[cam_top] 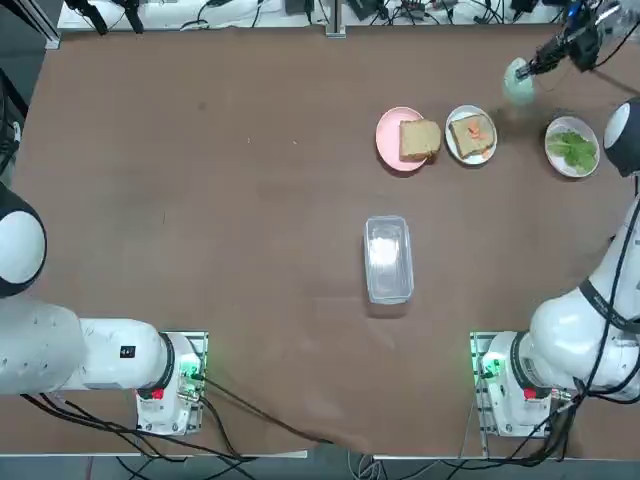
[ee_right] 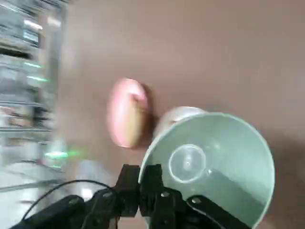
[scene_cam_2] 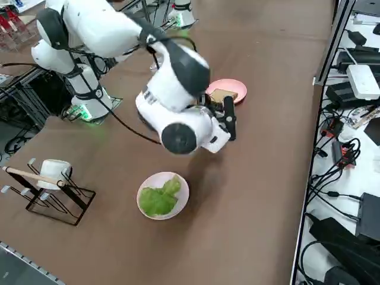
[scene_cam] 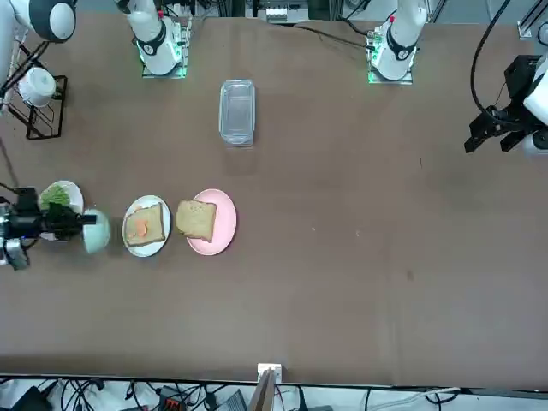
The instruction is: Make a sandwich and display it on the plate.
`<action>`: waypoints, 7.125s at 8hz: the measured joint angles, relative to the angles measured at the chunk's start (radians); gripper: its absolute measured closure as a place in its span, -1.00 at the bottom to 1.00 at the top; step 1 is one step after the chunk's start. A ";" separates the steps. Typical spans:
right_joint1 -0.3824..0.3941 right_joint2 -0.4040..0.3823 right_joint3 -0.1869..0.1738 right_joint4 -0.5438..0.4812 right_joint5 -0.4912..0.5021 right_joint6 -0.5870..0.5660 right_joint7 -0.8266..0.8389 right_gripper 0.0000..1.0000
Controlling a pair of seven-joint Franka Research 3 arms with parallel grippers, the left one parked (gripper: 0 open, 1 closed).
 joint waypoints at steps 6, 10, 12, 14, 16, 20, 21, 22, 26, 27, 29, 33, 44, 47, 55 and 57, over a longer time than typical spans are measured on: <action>0.050 0.034 0.000 0.042 -0.519 0.474 -0.151 0.94; 0.046 0.087 -0.003 0.034 -0.675 0.657 -0.156 0.94; 0.046 0.118 -0.005 0.031 -0.677 0.724 -0.137 0.94; 0.049 0.140 -0.005 0.030 -0.678 0.775 -0.111 0.94; 0.050 0.156 -0.005 0.029 -0.678 0.811 -0.086 0.86; 0.049 0.163 -0.007 0.034 -0.678 0.840 -0.059 -0.28; 0.049 0.152 -0.009 0.043 -0.678 0.826 -0.059 -0.63; 0.049 0.124 -0.009 0.054 -0.678 0.782 -0.062 -0.97; 0.029 -0.109 -0.017 -0.088 -0.678 0.541 -0.078 -0.98; 0.017 -0.176 -0.025 -0.217 -0.678 0.579 -0.078 -0.97; 0.007 -0.297 -0.053 -0.495 -0.678 0.732 -0.078 -0.95; 0.008 -0.384 -0.092 -0.773 -0.678 0.938 -0.016 -0.84; 0.015 -0.271 -0.096 -0.828 -0.683 1.126 0.111 -0.02; 0.015 -0.275 -0.103 -0.817 -0.712 1.127 0.109 0.78; 0.186 -0.540 -0.102 -0.759 -0.715 0.794 0.252 0.90; 0.312 -0.565 -0.098 -0.763 -0.716 0.713 0.463 0.90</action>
